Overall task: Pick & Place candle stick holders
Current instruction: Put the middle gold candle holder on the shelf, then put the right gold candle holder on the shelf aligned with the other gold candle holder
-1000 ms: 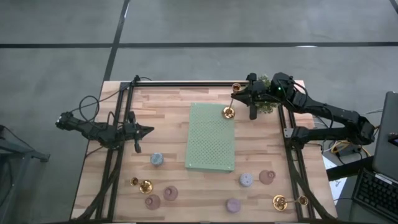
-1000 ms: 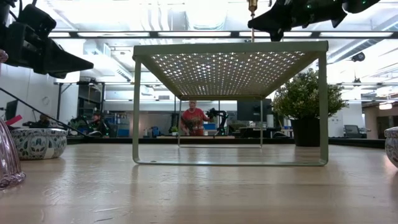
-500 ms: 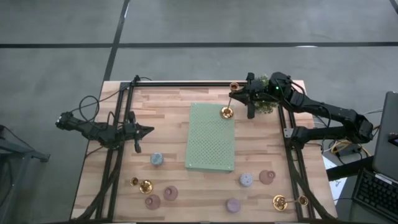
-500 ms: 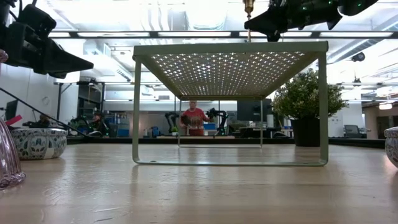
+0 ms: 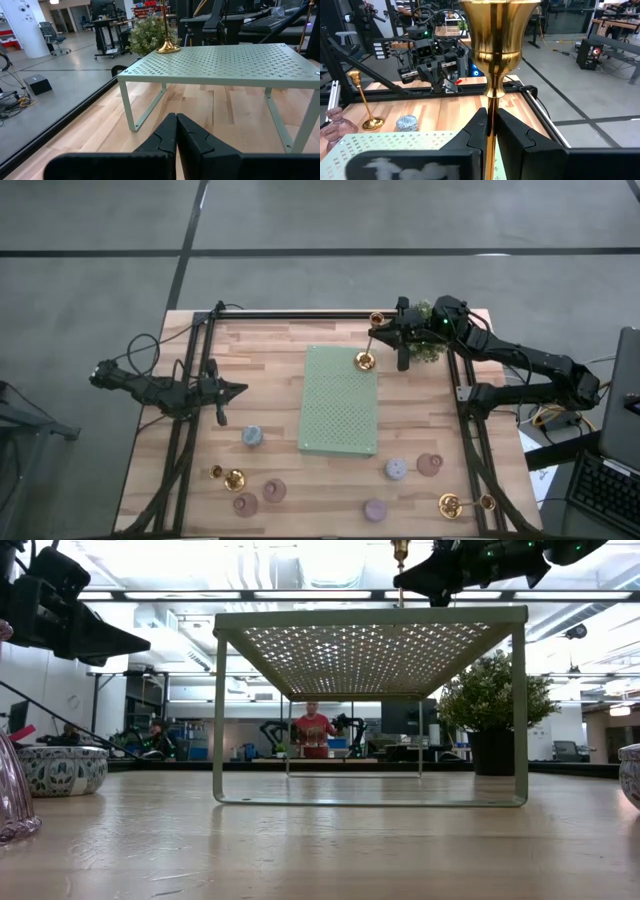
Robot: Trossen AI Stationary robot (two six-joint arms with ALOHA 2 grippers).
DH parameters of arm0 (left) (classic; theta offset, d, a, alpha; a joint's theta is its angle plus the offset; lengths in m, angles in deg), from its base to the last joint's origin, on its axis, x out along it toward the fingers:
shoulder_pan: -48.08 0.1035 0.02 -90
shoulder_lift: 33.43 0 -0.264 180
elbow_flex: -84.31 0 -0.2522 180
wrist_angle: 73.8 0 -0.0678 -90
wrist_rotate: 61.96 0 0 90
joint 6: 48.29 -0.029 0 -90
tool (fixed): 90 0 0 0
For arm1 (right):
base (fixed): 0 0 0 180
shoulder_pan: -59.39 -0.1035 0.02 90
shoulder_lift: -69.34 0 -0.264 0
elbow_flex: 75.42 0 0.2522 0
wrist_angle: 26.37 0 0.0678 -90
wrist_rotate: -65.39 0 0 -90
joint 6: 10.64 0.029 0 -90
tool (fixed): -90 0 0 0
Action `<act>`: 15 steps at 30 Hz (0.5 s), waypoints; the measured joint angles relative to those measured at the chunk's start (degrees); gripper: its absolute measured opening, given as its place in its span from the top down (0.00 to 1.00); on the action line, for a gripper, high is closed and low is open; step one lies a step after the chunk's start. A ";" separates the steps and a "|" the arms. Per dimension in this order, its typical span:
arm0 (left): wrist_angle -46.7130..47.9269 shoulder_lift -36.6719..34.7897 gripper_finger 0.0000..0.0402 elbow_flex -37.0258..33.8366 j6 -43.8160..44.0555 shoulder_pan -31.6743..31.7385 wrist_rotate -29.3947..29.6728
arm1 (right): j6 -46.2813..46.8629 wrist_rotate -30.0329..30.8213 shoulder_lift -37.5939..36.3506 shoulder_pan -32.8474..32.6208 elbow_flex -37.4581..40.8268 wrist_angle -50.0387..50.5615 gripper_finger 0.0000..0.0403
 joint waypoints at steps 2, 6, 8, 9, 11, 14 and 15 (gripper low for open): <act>0.02 0.00 0.97 -0.01 0.00 0.02 -0.02 | 0.01 0.09 0.09 0.02 0.11 0.31 0.87; 0.02 0.01 0.97 0.00 0.00 0.01 -0.01 | -0.01 0.09 -0.19 0.02 0.11 -0.15 0.81; 0.01 0.00 0.97 0.00 0.00 0.02 -0.02 | -0.02 0.09 -0.23 0.04 0.11 -0.14 0.78; 0.02 0.02 0.97 -0.02 0.00 0.00 -0.02 | -0.01 0.09 -0.36 0.04 0.11 -0.16 0.76; 0.01 0.01 0.97 -0.02 0.00 0.01 0.00 | -0.01 0.09 -0.85 0.04 0.11 -0.17 0.73; 0.02 0.02 0.97 -0.02 0.00 0.02 0.00 | 0.01 0.09 -1.94 0.04 0.11 -0.12 0.69; 0.02 0.01 0.97 -0.01 0.00 0.02 0.00 | 0.12 0.07 -2.42 0.04 0.11 -0.08 0.67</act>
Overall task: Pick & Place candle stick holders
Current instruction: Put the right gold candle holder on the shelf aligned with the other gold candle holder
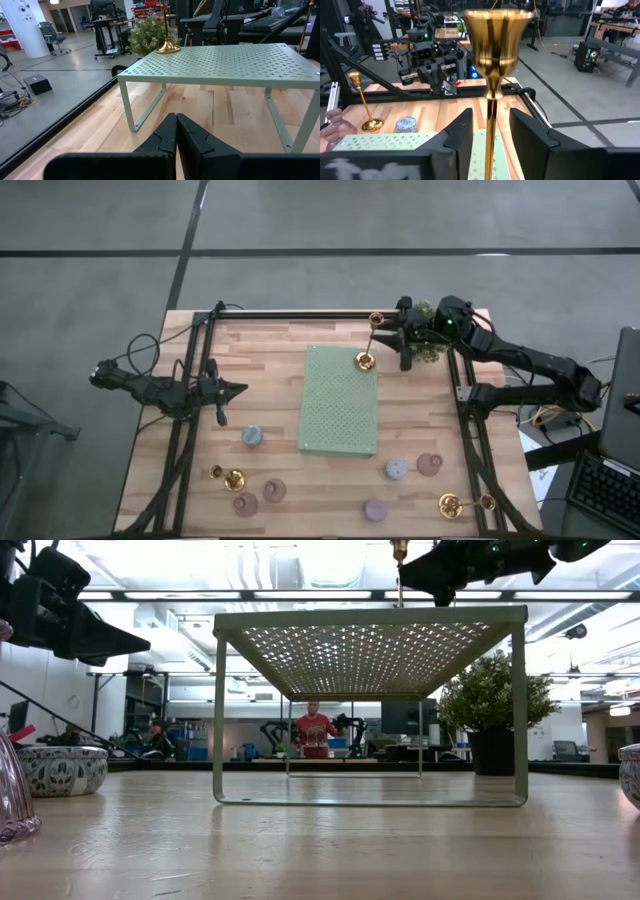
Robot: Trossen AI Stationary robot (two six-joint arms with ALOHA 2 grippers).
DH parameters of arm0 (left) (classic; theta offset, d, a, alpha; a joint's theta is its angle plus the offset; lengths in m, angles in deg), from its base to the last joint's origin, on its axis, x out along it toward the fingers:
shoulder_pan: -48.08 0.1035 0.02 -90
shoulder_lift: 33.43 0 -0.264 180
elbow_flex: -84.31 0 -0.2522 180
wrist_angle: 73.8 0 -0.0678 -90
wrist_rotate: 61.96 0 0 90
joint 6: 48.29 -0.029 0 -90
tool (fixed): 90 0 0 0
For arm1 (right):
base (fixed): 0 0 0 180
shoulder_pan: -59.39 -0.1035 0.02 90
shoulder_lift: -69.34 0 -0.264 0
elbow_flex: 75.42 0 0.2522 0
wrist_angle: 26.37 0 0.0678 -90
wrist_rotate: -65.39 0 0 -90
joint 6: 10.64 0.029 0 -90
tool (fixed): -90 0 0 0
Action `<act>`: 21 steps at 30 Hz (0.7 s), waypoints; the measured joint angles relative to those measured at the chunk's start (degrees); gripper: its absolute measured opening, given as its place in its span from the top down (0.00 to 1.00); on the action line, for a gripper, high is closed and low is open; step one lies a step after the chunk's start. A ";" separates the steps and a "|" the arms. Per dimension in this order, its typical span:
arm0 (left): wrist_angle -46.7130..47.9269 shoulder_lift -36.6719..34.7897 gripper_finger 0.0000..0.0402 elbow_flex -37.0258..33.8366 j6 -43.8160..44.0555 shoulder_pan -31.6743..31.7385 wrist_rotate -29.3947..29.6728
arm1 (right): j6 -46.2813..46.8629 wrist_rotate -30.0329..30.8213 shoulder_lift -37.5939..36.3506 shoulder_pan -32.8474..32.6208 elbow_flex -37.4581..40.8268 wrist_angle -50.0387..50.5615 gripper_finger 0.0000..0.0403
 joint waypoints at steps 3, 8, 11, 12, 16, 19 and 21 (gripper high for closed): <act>0.00 0.00 0.97 0.00 0.00 0.00 -0.02 | 1.23 -0.07 -1.46 -0.02 0.00 0.27 0.63; -0.01 0.01 0.97 0.01 0.00 0.00 -0.01 | 1.21 -0.71 -4.10 -0.07 0.00 4.87 0.57; -0.01 0.02 0.97 0.00 0.00 -0.02 -0.02 | 0.97 -3.92 -5.88 -0.07 0.00 8.31 0.54; -0.01 -0.01 0.97 -0.01 0.00 0.00 0.00 | 0.95 -5.33 -6.52 -0.07 0.00 9.52 0.53; -0.02 0.00 0.97 -0.01 0.00 -0.01 0.01 | -0.13 -12.15 -9.41 -0.07 0.00 12.86 0.50; -0.01 0.01 0.97 0.00 0.00 0.00 0.00 | -0.47 -15.11 -12.37 -0.07 0.00 16.75 0.49; 0.00 0.01 0.97 -0.01 0.00 0.00 0.01 | -1.81 -15.55 -14.51 -0.09 -0.02 20.32 0.48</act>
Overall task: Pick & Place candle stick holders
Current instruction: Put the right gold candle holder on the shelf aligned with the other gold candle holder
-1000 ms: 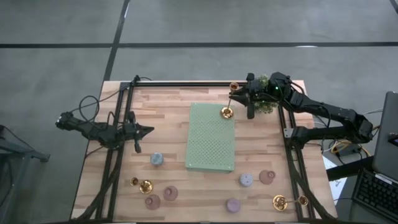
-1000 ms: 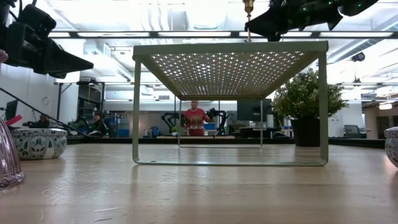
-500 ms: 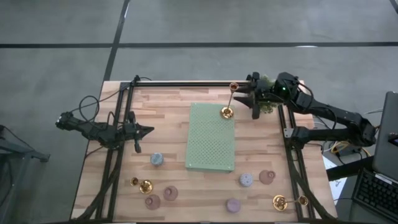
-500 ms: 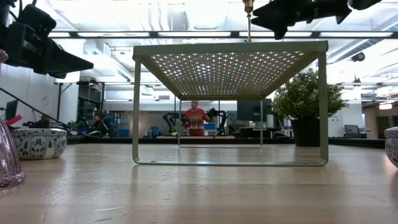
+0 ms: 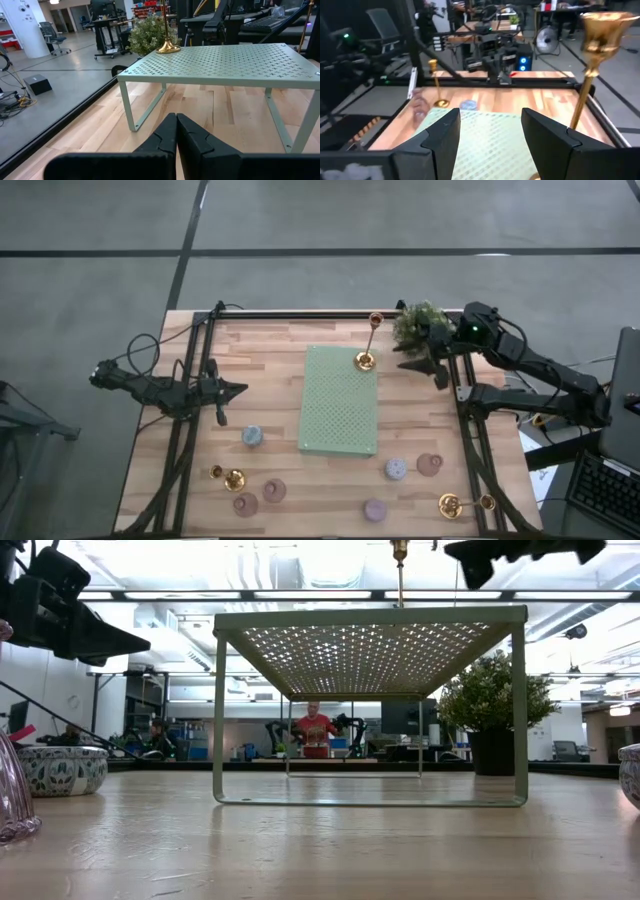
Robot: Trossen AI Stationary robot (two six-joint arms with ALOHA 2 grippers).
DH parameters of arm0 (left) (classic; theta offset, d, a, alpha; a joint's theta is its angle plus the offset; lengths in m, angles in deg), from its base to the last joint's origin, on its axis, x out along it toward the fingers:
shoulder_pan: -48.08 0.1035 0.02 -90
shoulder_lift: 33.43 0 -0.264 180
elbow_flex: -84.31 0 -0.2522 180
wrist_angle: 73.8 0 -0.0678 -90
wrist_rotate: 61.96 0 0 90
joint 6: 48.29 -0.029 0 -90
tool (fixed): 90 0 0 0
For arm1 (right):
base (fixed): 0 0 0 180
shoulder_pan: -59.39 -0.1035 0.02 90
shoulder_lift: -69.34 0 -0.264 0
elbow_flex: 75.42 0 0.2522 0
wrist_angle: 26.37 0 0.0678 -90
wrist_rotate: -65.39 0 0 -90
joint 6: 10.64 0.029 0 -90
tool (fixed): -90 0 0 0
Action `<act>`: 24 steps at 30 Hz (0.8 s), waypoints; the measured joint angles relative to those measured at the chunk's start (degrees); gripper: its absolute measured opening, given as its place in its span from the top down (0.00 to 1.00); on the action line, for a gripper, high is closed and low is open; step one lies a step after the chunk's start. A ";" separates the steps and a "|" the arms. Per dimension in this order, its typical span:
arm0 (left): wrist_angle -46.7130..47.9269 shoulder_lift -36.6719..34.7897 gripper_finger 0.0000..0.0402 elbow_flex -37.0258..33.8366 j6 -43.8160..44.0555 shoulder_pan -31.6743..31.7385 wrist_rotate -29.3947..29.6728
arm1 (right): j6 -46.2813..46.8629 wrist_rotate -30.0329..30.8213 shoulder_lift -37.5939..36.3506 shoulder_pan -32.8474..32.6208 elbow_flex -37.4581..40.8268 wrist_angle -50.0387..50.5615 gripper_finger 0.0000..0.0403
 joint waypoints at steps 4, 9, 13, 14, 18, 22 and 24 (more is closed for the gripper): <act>0.00 0.01 0.97 0.00 0.00 -0.01 -0.01 | -5.06 -1.27 -4.25 0.00 0.00 7.44 0.49; -0.01 0.01 0.97 0.00 0.00 -0.02 -0.02 | -2.27 -11.67 -9.09 -0.28 0.00 10.07 0.49; 0.00 -0.01 0.97 0.00 0.00 -0.02 0.00 | 1.09 -18.26 -12.84 -1.07 0.03 13.12 0.49; 0.00 0.00 0.97 0.01 0.00 -0.02 0.00 | 1.55 -19.18 -13.77 -1.56 0.11 13.94 0.49; -0.01 -0.01 0.97 0.01 0.00 0.00 -0.01 | 1.40 -20.85 -17.43 -4.11 0.14 18.92 0.50; -0.02 0.01 0.97 0.00 0.00 -0.02 0.00 | 0.11 -26.88 -20.33 -6.70 0.17 23.04 0.51; -0.02 0.00 0.97 0.01 0.00 -0.02 0.00 | 0.17 -27.05 -21.89 -7.83 0.32 24.54 0.52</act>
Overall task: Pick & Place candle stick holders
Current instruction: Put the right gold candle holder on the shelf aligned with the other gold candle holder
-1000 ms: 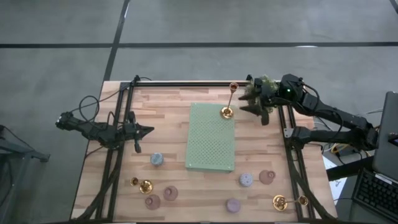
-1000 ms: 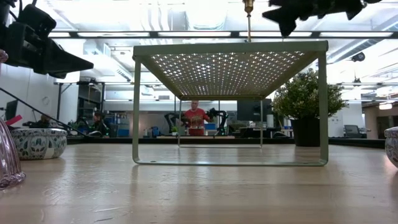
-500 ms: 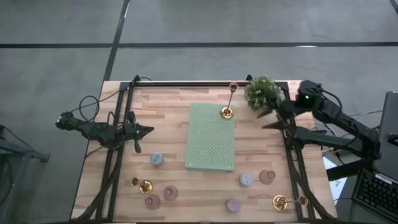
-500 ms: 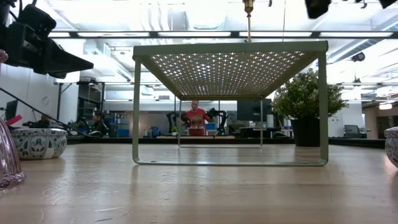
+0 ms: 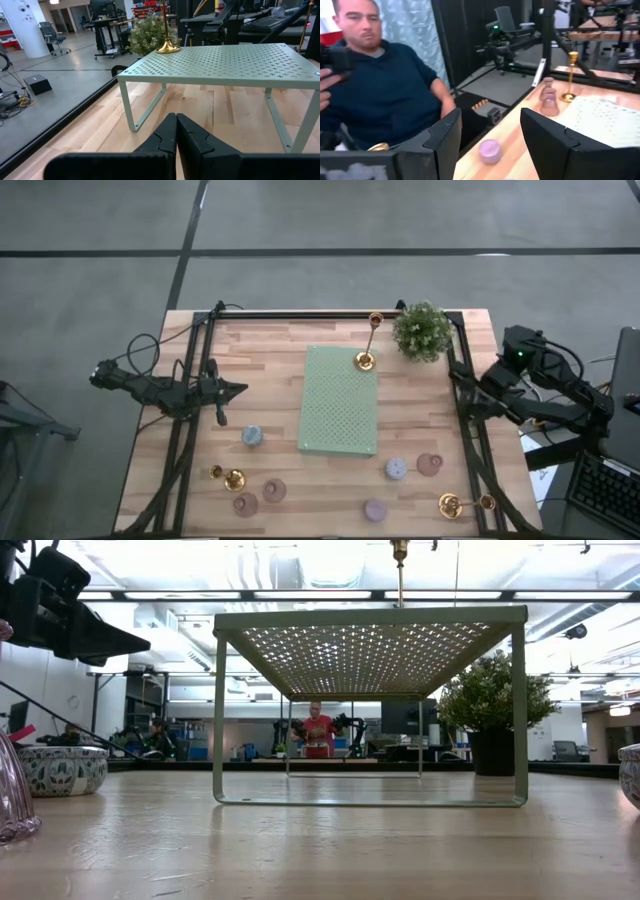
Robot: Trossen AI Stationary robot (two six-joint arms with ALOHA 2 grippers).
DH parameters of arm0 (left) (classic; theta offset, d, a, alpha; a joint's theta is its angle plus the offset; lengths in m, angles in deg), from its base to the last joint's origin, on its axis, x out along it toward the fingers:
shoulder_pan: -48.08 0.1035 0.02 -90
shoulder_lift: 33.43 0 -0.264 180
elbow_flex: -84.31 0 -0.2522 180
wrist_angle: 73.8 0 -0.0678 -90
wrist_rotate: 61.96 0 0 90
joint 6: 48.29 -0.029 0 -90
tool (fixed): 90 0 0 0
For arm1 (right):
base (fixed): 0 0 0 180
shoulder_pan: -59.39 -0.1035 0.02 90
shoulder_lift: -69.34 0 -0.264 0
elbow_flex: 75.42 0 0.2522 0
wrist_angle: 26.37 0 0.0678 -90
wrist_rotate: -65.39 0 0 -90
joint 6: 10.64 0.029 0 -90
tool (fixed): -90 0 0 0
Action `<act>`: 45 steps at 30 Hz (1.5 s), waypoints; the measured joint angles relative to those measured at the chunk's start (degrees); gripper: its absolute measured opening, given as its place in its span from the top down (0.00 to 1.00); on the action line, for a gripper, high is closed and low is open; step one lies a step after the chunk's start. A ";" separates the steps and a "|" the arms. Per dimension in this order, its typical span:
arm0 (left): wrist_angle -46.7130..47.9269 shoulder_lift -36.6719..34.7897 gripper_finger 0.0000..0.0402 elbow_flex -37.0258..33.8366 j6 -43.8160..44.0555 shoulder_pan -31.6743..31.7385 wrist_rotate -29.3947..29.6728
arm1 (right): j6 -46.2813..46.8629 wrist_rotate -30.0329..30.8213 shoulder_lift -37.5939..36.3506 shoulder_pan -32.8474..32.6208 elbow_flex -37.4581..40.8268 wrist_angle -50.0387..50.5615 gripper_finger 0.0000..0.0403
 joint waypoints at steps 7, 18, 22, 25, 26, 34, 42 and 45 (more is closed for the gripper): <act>0.02 -0.02 0.97 0.00 0.00 0.02 -0.02 | 3.64 -1.52 -5.19 -2.43 3.32 0.18 0.55; 0.01 0.00 0.97 0.00 0.00 0.01 0.00 | 13.14 -1.80 -13.01 -2.61 14.76 -4.88 0.57; 0.02 0.00 0.97 0.00 0.00 0.00 0.00 | 19.88 -2.15 -16.50 -2.68 18.19 -11.23 0.57; 0.01 -0.01 0.97 -0.02 0.00 0.01 0.00 | 24.05 -2.33 -19.53 -2.70 19.12 -15.09 0.56; 0.01 0.00 0.97 0.00 0.00 0.01 -0.01 | 24.90 -1.91 -20.53 -2.70 19.45 -15.80 0.56; 0.02 -0.01 0.97 -0.01 0.00 0.01 0.02 | 30.14 2.48 -17.51 -4.75 26.43 -33.01 0.56; 0.00 0.00 0.97 -0.01 0.00 0.02 0.01 | 44.23 1.94 -4.37 -10.13 36.87 -83.46 0.56; 0.02 0.00 0.97 -0.01 0.00 0.02 0.00 | 41.35 3.97 0.97 -11.90 37.14 -87.86 0.56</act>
